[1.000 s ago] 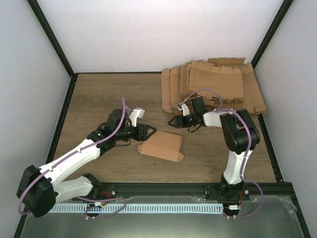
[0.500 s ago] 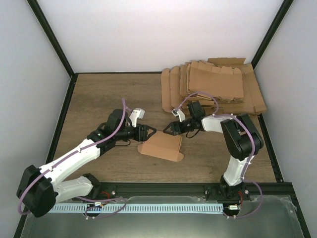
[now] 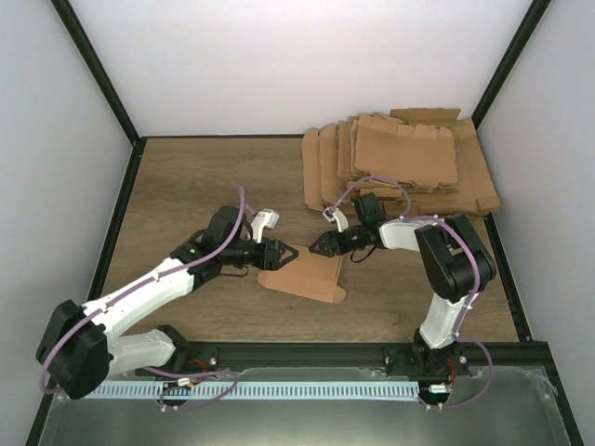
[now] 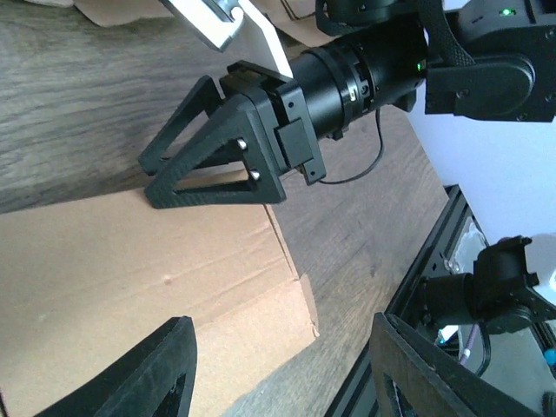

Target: Fold the paper box

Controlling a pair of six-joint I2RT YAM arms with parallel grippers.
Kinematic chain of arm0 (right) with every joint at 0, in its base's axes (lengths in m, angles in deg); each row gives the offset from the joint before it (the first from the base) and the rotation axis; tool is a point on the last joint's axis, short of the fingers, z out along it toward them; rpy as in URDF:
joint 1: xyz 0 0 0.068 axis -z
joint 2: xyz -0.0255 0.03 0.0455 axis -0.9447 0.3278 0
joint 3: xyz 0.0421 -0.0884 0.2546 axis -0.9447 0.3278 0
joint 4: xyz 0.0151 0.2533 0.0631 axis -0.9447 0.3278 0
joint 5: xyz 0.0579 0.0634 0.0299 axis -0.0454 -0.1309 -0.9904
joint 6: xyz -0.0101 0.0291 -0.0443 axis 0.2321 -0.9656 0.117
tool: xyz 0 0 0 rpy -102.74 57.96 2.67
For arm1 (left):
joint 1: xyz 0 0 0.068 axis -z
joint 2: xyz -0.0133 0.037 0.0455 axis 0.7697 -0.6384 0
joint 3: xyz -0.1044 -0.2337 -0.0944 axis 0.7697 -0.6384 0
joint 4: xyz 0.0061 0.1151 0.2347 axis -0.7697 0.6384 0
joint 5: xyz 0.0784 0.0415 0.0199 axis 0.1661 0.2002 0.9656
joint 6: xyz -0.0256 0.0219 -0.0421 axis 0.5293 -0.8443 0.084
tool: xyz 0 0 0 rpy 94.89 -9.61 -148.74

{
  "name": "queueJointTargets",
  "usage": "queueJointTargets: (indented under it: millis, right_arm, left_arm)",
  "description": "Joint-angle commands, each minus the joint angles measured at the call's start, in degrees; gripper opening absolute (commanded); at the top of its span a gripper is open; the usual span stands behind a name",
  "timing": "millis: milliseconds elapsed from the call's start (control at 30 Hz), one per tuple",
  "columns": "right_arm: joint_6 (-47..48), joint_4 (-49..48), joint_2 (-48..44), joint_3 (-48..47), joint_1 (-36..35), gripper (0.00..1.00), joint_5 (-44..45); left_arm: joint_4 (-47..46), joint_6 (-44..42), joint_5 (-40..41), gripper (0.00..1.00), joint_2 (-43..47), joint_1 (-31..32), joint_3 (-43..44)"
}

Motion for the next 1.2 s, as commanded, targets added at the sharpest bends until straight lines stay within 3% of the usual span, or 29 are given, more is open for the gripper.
queueJointTargets:
  millis: [0,300,567,800,967,1067,1167]
  right_arm:
    - [0.11,0.91,0.17,0.23,-0.31,0.51,3.60]
    - [-1.79,0.73,1.64,-2.22,2.31,0.44,3.95]
    - [-1.80,1.03,4.44,-4.70,3.02,0.42,3.40]
    - [-1.80,0.29,5.44,-4.46,3.07,0.42,2.84]
    - [-1.96,0.01,6.07,-4.68,3.12,0.42,2.46]
    - [-1.75,0.44,6.02,-4.85,3.09,0.42,2.47]
    - [-1.33,0.69,4.09,-3.97,3.12,0.48,2.23]
  left_arm:
    - [-0.41,-1.14,-3.16,0.56,-0.90,1.07,0.11]
    - [5.33,-2.97,-3.68,0.51,-0.04,3.48,2.78]
    - [4.28,-3.07,-4.02,0.49,-0.11,3.52,3.20]
    - [0.57,-0.75,-4.68,0.34,-1.91,3.64,-2.19]
    - [-4.26,-0.84,-3.42,0.30,-2.26,3.69,-7.06]
    - [-7.15,-0.87,-3.04,0.20,-4.31,3.74,-8.63]
    - [-7.67,-0.79,-2.35,0.18,-5.06,3.70,-8.39]
